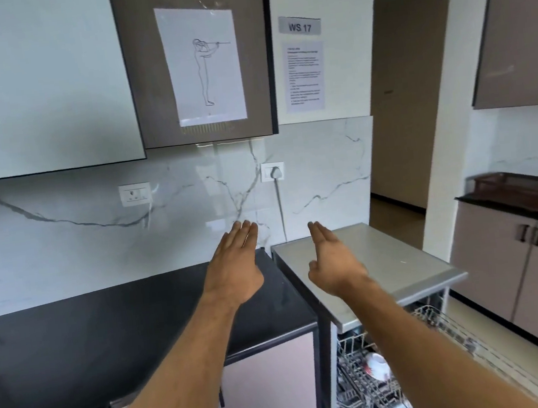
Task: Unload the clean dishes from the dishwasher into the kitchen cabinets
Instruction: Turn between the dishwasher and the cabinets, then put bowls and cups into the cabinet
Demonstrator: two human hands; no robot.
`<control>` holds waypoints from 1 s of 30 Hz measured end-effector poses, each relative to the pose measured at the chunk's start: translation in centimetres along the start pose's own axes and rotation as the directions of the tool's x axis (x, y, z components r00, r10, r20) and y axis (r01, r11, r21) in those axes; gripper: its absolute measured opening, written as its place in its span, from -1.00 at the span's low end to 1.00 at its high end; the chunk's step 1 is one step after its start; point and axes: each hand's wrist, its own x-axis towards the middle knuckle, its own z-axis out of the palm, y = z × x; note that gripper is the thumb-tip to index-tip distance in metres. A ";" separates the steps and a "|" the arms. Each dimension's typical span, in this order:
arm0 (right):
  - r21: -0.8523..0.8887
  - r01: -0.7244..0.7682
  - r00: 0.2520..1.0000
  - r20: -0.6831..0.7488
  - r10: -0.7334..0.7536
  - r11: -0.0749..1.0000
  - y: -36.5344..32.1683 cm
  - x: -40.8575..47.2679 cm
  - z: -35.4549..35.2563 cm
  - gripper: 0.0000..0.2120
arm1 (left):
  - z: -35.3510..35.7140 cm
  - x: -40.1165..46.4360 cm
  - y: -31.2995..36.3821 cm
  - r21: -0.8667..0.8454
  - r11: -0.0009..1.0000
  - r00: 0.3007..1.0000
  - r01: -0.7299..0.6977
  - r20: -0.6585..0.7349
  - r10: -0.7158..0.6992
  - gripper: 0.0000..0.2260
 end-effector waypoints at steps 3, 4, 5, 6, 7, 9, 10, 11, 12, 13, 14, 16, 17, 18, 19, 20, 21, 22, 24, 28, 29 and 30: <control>-0.015 -0.085 0.996 0.023 0.085 0.996 3.0 -1.9 0.5 -0.21 | 2.2 -0.8 1.7 -0.047 0.999 0.999 -0.028 0.026 0.029 -0.28; -0.013 -0.113 0.993 0.026 0.113 0.994 4.0 -2.5 0.4 -0.21 | 2.9 -1.0 2.4 -0.061 0.997 0.999 -0.044 0.029 0.046 -0.28; -0.013 -0.134 0.991 0.024 0.134 0.991 4.9 -3.0 0.3 -0.21 | 3.6 -1.3 3.2 -0.076 0.995 0.998 -0.060 0.028 0.062 -0.29; -0.012 -0.147 0.989 0.019 0.147 0.989 5.7 -3.4 0.1 -0.21 | 4.1 -1.5 3.8 -0.087 0.993 0.997 -0.075 0.023 0.078 -0.29; -0.013 -0.157 0.988 0.012 0.157 0.988 6.5 -3.8 -0.1 -0.22 | 4.6 -1.7 4.6 -0.096 0.991 0.995 -0.092 0.017 0.094 -0.29; -0.012 -0.175 0.985 -0.004 0.175 0.984 7.9 -4.7 -0.5 -0.23 | 5.8 -2.1 6.1 -0.115 0.986 0.992 -0.124 0.012 0.126 -0.30; -0.010 -0.186 0.983 -0.010 0.186 0.983 8.7 -5.3 -0.6 -0.23 | 6.4 -2.4 6.8 -0.130 0.982 0.990 -0.134 0.016 0.137 -0.30; -0.004 -0.198 0.980 -0.011 0.198 0.980 9.3 -5.8 -0.7 -0.23 | 6.9 -2.7 7.5 -0.140 0.980 0.989 -0.142 0.023 0.146 -0.30; -0.001 -0.214 0.977 -0.005 0.214 0.977 10.1 -6.5 -0.8 -0.23 | 7.5 -3.1 8.3 -0.147 0.978 0.988 -0.147 0.035 0.154 -0.30; 0.002 -0.228 0.974 0.005 0.228 0.974 10.8 -7.2 -0.8 -0.23 | 8.1 -3.4 9.0 -0.151 0.977 0.986 -0.152 0.047 0.161 -0.30; 0.005 -0.243 0.970 0.018 0.242 0.970 11.6 -7.9 -0.9 -0.23 | 8.7 -3.9 9.7 -0.159 0.975 0.984 -0.154 0.065 0.166 -0.30; 0.006 -0.267 0.963 0.038 0.267 0.964 13.1 -9.3 -1.0 -0.22 | 9.8 -4.8 11.2 -0.170 0.974 0.981 -0.150 0.101 0.168 -0.29; 0.004 -0.283 0.958 0.051 0.282 0.959 14.0 -10.1 -1.1 -0.22 | 10.5 -5.4 12.0 -0.173 0.974 0.978 -0.147 0.122 0.169 -0.28; 0.004 -0.298 0.953 0.062 0.297 0.955 15.0 -10.8 -1.3 -0.23 | 11.1 -5.9 12.8 -0.177 0.973 0.975 -0.145 0.140 0.171 -0.28; 0.005 -0.310 0.948 0.072 0.309 0.951 16.1 -11.5 -1.4 -0.23 | 11.8 -6.5 13.7 -0.183 0.973 0.972 -0.143 0.158 0.172 -0.27; 0.002 -0.320 0.945 0.076 0.319 0.947 17.2 -12.3 -1.4 -0.22 | 12.4 -7.1 14.5 -0.189 0.973 0.970 -0.136 0.176 0.170 -0.27; 0.000 -0.325 0.943 0.074 0.325 0.946 18.3 -12.9 -1.4 -0.21 | 12.9 -7.6 15.4 -0.199 0.972 0.968 -0.127 0.190 0.166 -0.26; -0.003 -0.332 0.940 0.079 0.331 0.943 19.6 -13.6 -1.5 -0.20 | 13.4 -8.2 16.4 -0.212 0.970 0.965 -0.116 0.207 0.161 -0.26; 0.011 -0.356 0.929 0.107 0.353 0.934 21.9 -15.0 -1.6 -0.20 | 14.4 -9.2 18.7 -0.245 0.965 0.961 -0.093 0.230 0.151 -0.25; 0.024 -0.395 0.907 0.170 0.385 0.918 26.7 -18.0 -1.8 -0.17 | 16.4 -11.2 23.5 -0.287 0.956 0.960 -0.054 0.250 0.129 -0.23; 0.023 -0.399 0.904 0.180 0.389 0.917 28.0 -18.7 -1.8 -0.17 | 17.0 -11.9 24.7 -0.292 0.955 0.958 -0.050 0.255 0.128 -0.23; 0.024 -0.402 0.902 0.185 0.391 0.915 29.1 -19.5 -1.7 -0.18 | 17.6 -12.5 25.8 -0.295 0.955 0.956 -0.040 0.266 0.123 -0.24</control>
